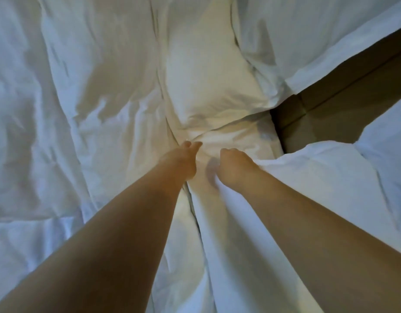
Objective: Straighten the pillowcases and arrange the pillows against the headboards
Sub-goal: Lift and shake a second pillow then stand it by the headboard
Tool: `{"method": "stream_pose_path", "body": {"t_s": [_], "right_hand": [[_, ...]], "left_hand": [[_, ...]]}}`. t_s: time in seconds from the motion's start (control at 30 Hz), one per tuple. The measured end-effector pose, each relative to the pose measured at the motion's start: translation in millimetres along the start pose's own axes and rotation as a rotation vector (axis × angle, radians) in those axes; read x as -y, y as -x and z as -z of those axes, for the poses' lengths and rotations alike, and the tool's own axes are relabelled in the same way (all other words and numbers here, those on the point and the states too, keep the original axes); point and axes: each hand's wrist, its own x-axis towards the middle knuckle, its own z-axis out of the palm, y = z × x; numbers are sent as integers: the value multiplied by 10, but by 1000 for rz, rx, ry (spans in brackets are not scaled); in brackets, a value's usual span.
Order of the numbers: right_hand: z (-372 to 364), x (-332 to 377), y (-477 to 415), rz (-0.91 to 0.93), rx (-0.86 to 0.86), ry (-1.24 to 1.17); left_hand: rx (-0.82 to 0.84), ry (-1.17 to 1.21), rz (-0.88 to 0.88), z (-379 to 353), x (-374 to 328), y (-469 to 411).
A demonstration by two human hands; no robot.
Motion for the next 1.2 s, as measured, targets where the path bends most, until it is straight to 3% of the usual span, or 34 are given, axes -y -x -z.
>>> {"method": "stream_pose_path", "body": {"t_s": [0.1,0.23,0.33,0.43,0.57,0.67,0.77,0.93,1.0,1.07,1.2], "right_hand": [[-123,131,-230,-54,77,-29],[-204,340,-338,-6,247,11],[-161,512,-263,68,99,18],[-170,544,-140,122,-38,-2],[-221,443,163,202,-183,89],[-312,384,572,261,-385,84],[-521,186,1104,295,-552,46],[-1099,-323,2091,358,-623,154],[-1443,-494,2439,350,-610,174],[-1814,-622,2741,300,-524,152],[-2485,-753,3145,40,-267,37]], "left_hand": [[-2,-170,52,-60,101,-62],[60,-349,-7,-109,383,-86],[64,-336,51,-5,417,-2],[-116,-182,135,40,323,195],[-302,-39,96,-102,233,540],[-392,-14,54,-360,146,828],[-329,-72,-63,-729,1,1253],[-253,-211,-223,-1290,-310,2023],[-269,-241,-289,-1495,-422,2239],[-184,-310,-347,-1696,-502,2421],[-71,-515,-408,-2086,-585,2659]]}}
